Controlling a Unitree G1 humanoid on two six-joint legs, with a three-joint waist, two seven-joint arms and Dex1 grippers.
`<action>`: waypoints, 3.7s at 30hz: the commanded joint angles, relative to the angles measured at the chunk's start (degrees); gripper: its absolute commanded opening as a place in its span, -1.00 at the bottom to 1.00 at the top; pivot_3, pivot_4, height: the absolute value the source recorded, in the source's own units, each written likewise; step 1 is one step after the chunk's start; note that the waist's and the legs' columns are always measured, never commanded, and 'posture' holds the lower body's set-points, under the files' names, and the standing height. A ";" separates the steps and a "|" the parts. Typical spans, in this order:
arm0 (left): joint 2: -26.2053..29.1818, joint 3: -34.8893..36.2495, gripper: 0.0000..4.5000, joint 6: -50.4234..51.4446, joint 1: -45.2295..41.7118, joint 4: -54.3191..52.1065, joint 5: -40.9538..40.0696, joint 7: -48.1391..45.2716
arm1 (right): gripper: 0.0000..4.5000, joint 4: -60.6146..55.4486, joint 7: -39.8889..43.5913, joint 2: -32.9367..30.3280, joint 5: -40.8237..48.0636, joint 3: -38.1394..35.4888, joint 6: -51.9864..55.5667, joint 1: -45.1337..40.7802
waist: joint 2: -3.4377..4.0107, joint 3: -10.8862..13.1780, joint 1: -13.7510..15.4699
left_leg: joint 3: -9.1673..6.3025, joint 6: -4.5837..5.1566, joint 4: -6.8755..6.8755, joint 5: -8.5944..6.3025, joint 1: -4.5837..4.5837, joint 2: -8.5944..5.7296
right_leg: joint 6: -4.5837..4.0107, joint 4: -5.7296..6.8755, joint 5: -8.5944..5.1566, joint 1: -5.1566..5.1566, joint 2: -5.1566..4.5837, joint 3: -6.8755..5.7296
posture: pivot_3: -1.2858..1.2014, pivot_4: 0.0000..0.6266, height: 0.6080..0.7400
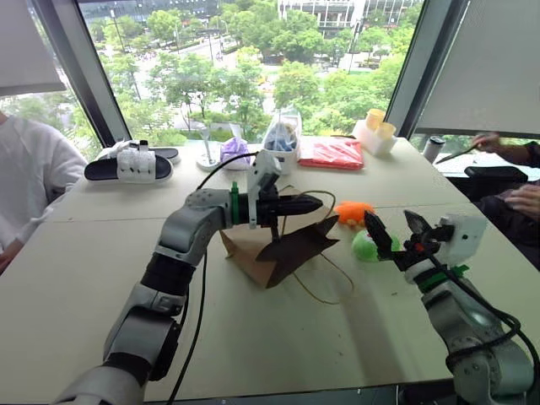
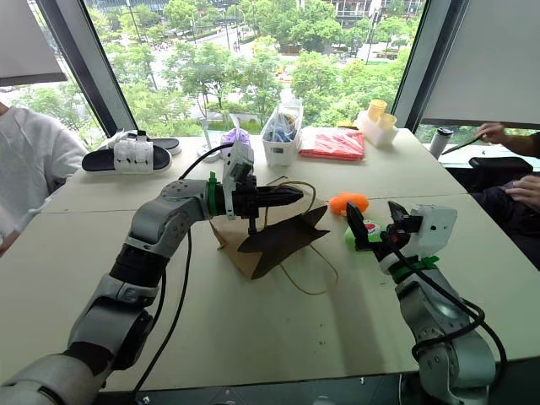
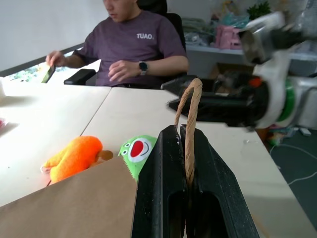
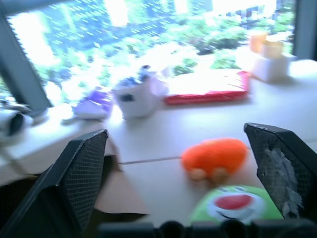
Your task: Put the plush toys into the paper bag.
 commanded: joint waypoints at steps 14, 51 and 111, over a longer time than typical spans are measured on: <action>1.19 2.99 -1.00 1.12 3.72 -7.88 -1.31 5.96 | 0.78 43.15 -2.02 -0.78 -11.46 6.86 -1.24 -21.26 | 0.02 0.00 -0.03 | 0.02 -0.02 -0.13 0.01 0.07 0.12 | -0.03 -0.04 0.00 0.02 0.08 0.03 | 0.03 -0.52 1.00; -6.24 5.01 -1.00 -1.53 -5.53 4.76 -3.63 2.86 | -0.99 0.78 5.70 -4.39 14.60 14.23 15.63 -13.18 | 0.03 0.01 -0.03 | -0.07 0.01 0.16 -0.01 -0.55 0.13 | -0.03 -0.10 0.02 -0.32 0.17 -0.06 | 0.03 -0.52 1.00; 2.26 8.43 -1.00 2.75 1.98 -5.19 -3.70 14.34 | 0.74 87.06 -7.19 1.52 -15.12 8.45 -18.14 -51.51 | 0.03 0.01 -1.12 | -0.06 -0.75 -0.17 0.43 -0.78 0.44 | -0.43 0.00 0.28 -0.69 0.54 0.08 | 0.03 -0.52 1.00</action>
